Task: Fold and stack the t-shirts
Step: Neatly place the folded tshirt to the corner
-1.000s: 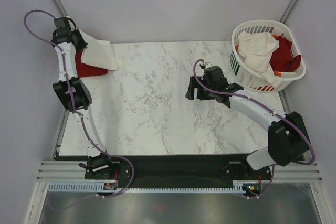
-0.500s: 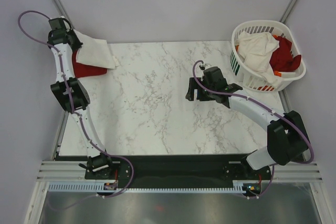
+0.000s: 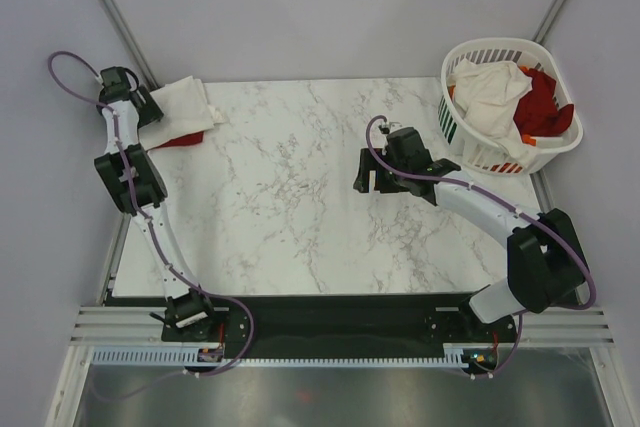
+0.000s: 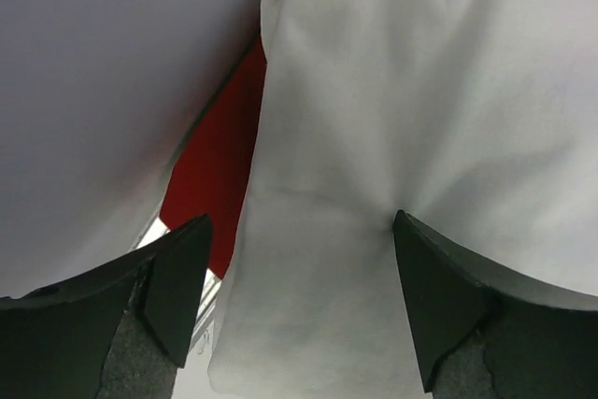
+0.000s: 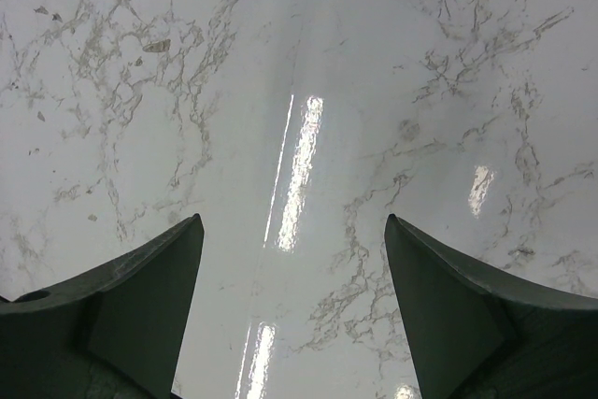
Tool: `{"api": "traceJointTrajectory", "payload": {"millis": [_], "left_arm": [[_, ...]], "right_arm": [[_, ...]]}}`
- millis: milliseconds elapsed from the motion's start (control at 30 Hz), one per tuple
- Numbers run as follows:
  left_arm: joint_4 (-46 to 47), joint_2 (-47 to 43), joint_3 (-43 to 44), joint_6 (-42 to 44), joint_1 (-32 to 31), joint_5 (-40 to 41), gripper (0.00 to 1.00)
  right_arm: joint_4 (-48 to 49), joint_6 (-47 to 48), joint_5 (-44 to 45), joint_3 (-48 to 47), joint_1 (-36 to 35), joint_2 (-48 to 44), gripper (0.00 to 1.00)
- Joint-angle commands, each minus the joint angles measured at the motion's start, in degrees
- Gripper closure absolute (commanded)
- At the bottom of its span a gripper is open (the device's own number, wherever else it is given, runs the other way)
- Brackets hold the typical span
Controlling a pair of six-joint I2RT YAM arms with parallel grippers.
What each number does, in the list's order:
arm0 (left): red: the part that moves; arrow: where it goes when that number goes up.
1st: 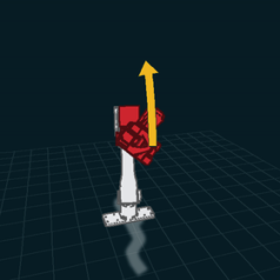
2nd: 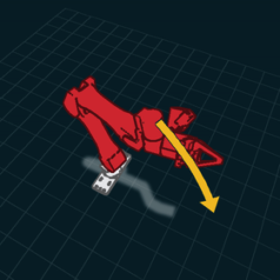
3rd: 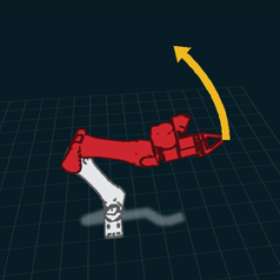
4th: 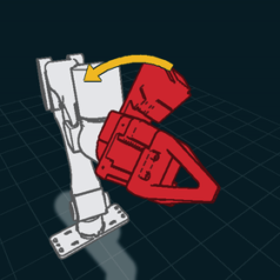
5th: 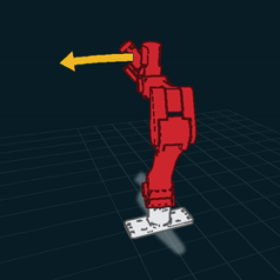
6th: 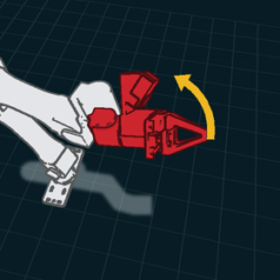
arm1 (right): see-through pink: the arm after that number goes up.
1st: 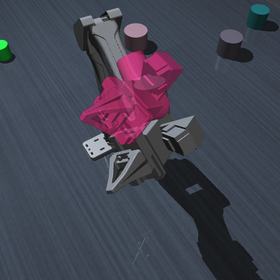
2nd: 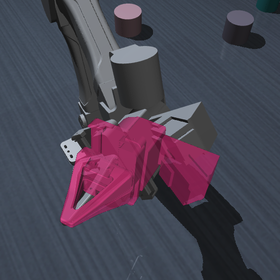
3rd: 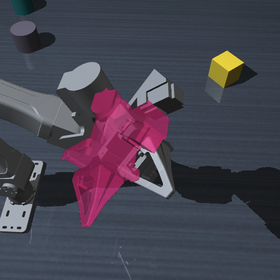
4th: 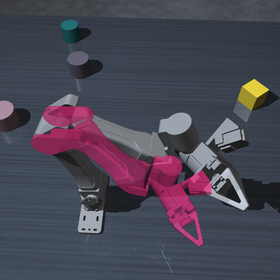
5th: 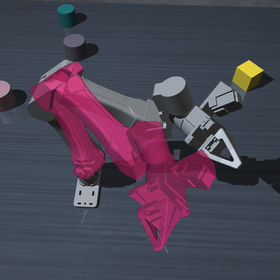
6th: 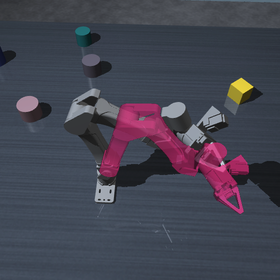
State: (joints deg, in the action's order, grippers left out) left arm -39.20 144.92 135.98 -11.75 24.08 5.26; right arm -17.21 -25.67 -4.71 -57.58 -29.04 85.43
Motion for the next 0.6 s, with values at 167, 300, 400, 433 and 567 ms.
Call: {"api": "traceJointTrajectory", "payload": {"millis": [167, 300, 400, 433, 567], "left_arm": [[-2.6, -1.0, -4.2, -6.2, 6.6, 0.9, 0.01], [-2.5, -7.4, -6.8, -7.8, 6.8, 1.7, 0.0], [-2.6, -13.8, -9.7, -10.8, 8.1, -0.2, 0.0], [-2.6, -15.4, -10.8, -11.4, 8.6, -0.3, 0.0], [-2.6, -25.1, -16.7, -11.9, 9.4, 4.0, 0.0]], "right_arm": [[0.7, 0.3, 0.3, -0.5, -0.3, -0.3, 0.13], [0.6, 0.3, 0.2, -0.6, -0.3, -1.0, 0.13], [0.8, 0.2, 0.3, -0.5, -0.3, -1.1, 0.13], [0.9, 0.2, 0.1, -0.7, -0.3, -1.1, 0.13], [1.0, 0.0, -0.5, -1.0, -0.5, -1.3, 0.13]]}}
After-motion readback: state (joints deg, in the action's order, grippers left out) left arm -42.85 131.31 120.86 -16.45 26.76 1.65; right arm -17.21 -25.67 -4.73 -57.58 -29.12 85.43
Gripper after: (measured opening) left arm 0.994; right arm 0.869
